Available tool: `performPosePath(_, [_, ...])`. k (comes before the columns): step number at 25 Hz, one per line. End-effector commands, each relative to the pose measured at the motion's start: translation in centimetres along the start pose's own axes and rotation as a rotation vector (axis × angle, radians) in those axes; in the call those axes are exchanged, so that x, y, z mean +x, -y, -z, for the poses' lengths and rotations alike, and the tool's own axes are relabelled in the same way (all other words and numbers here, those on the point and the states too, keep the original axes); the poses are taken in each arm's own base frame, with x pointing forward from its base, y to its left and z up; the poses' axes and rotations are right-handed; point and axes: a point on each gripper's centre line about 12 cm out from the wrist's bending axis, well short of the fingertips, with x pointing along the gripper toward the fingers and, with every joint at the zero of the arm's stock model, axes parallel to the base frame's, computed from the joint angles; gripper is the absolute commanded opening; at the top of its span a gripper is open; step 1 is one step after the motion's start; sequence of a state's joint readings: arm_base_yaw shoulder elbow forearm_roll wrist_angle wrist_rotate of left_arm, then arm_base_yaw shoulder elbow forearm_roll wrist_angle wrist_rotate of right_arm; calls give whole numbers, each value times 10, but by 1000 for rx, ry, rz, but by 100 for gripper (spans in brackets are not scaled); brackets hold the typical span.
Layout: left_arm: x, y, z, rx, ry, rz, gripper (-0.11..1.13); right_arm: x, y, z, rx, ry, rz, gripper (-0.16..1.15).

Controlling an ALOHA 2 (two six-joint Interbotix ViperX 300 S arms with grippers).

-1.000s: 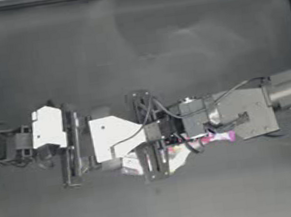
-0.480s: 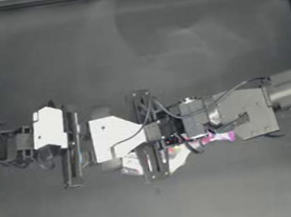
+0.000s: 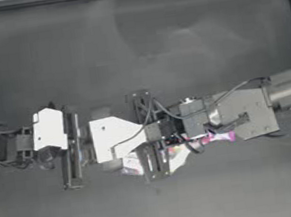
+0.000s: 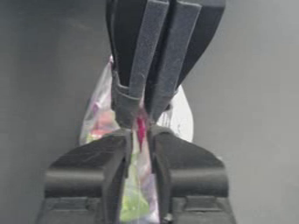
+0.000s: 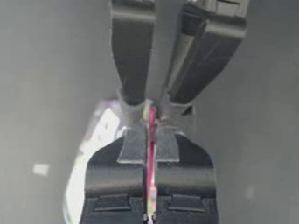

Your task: Put candy in bag

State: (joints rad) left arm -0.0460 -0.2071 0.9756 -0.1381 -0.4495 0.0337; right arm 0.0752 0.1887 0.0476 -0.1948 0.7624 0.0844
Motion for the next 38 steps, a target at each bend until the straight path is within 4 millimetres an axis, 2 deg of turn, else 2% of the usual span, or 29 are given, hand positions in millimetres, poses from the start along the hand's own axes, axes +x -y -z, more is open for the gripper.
performPosePath(1, [0,2,-14,-2,43,5,52,-23,2,-10,5,60,2,5])
performPosePath(8, [0,3,-13,1,39,7,39,-23,2,-11,4,60,3,5])
performPosePath(15, [0,3,-13,13,39,9,16,-22,2,-9,5,52,2,5])
performPosePath(18, [0,4,-13,16,39,13,10,-21,2,-7,7,46,-1,5])
performPosePath(31, [-1,5,-14,30,44,21,7,-21,-1,6,27,9,-17,5])
performPosePath(38, [-1,5,-15,32,46,21,7,-22,-2,24,77,-20,-12,5])
